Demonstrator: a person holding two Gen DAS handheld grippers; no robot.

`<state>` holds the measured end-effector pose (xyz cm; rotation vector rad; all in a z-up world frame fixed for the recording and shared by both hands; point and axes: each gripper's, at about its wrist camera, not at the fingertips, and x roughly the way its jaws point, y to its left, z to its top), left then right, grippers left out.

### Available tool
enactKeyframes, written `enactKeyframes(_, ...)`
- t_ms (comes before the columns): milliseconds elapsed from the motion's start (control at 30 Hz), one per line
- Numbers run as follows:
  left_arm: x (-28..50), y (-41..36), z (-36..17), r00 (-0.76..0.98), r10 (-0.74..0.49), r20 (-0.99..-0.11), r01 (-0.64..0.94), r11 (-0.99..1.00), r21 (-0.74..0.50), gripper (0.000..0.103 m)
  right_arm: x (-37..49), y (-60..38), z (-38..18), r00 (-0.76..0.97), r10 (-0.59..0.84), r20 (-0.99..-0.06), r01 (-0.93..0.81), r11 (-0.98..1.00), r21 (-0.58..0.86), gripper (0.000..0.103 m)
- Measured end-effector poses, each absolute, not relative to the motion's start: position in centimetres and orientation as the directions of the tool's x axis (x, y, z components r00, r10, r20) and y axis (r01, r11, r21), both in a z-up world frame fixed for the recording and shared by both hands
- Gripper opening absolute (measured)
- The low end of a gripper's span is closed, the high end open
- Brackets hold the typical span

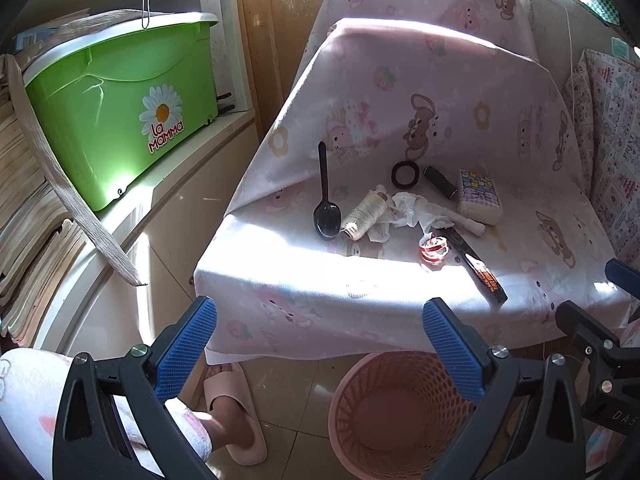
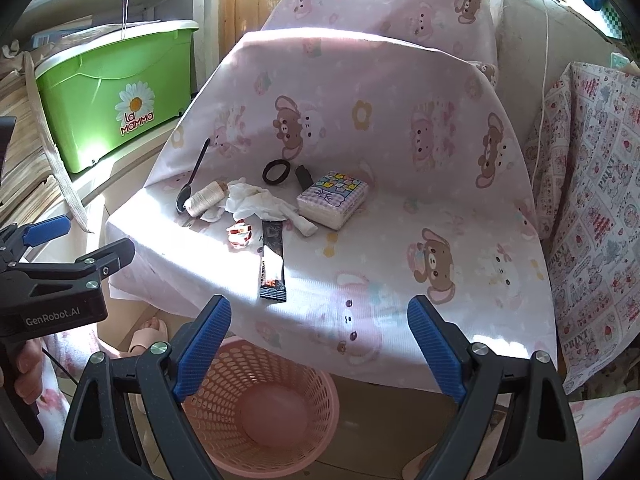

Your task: Collect trash

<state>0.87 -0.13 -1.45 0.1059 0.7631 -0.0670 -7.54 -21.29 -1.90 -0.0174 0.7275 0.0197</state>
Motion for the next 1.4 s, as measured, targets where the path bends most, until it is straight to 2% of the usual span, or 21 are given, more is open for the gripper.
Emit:
enactKeyframes(100, 0.8, -0.4, -1.5, 0.72, -0.033, -0.693, 0.114, 0.991, 0.072, 0.102, -7.6, -21.3, -1.8, 0.748, 0.011, -0.663, -0.023, 1.0, -0.01, 0.085)
enactKeyframes(267, 0.7, -0.3, -1.3, 0.733, -0.036, -0.679, 0.109, 0.992, 0.066, 0.102, -7.7, -21.5, -1.7, 0.748, 0.013, -0.664, -0.017, 1.0, 0.0, 0.085)
enactKeyframes(367, 0.9, 0.0, -1.4, 0.72, -0.05, -0.692, 0.106, 0.994, 0.039, 0.102, -7.8, -21.4, -1.6, 0.752, 0.006, -0.659, -0.021, 1.0, -0.015, 0.079)
enactKeyframes(633, 1.3, 0.7, -1.8, 0.684, -0.109, -0.722, 0.117, 0.992, -0.039, 0.102, -8.0, -20.8, -1.6, 0.748, 0.03, -0.663, -0.054, 0.998, -0.016, 0.071)
enactKeyframes(867, 1.6, 0.6, -2.3, 0.659, -0.11, -0.744, 0.123, 0.992, -0.037, 0.1, -7.9, -20.4, -2.0, 0.74, 0.049, -0.671, -0.07, 0.998, -0.004, 0.062)
enactKeyframes(933, 1.7, 0.6, -2.5, 0.654, -0.111, -0.748, 0.125, 0.991, -0.038, 0.098, -7.8, -20.4, -2.1, 0.734, 0.06, -0.676, -0.073, 0.997, 0.01, 0.058)
enactKeyframes(1033, 2.0, 0.6, -3.0, 0.632, -0.123, -0.765, 0.134, 0.99, -0.049, 0.088, -7.5, -20.5, -2.5, 0.723, 0.096, -0.684, -0.079, 0.995, 0.056, 0.053)
enactKeyframes(1100, 2.3, 0.7, -3.5, 0.606, -0.141, -0.783, 0.14, 0.988, -0.07, 0.069, -6.9, -20.5, -2.6, 0.715, 0.113, -0.69, -0.08, 0.994, 0.08, 0.048)
enactKeyframes(1167, 2.5, 0.8, -3.8, 0.587, -0.149, -0.796, 0.133, 0.987, -0.087, 0.061, -6.0, -20.4, -2.4, 0.718, 0.125, -0.684, -0.085, 0.992, 0.093, 0.045)
enactKeyframes(1267, 2.8, 1.0, -4.1, 0.578, -0.165, -0.799, 0.122, 0.986, -0.115, 0.061, -4.7, -20.2, -1.9, 0.736, 0.134, -0.663, -0.102, 0.991, 0.087, 0.043)
enactKeyframes(1333, 3.0, 1.1, -4.1, 0.578, -0.158, -0.8, 0.111, 0.987, -0.115, 0.061, -3.7, -19.8, -1.9, 0.731, 0.151, -0.666, -0.137, 0.988, 0.074, 0.033)
enactKeyframes(1400, 3.2, 0.9, -4.3, 0.572, -0.153, -0.806, 0.115, 0.988, -0.106, 0.063, -2.8, -19.3, -2.2, 0.721, 0.167, -0.673, -0.169, 0.984, 0.063, 0.031)
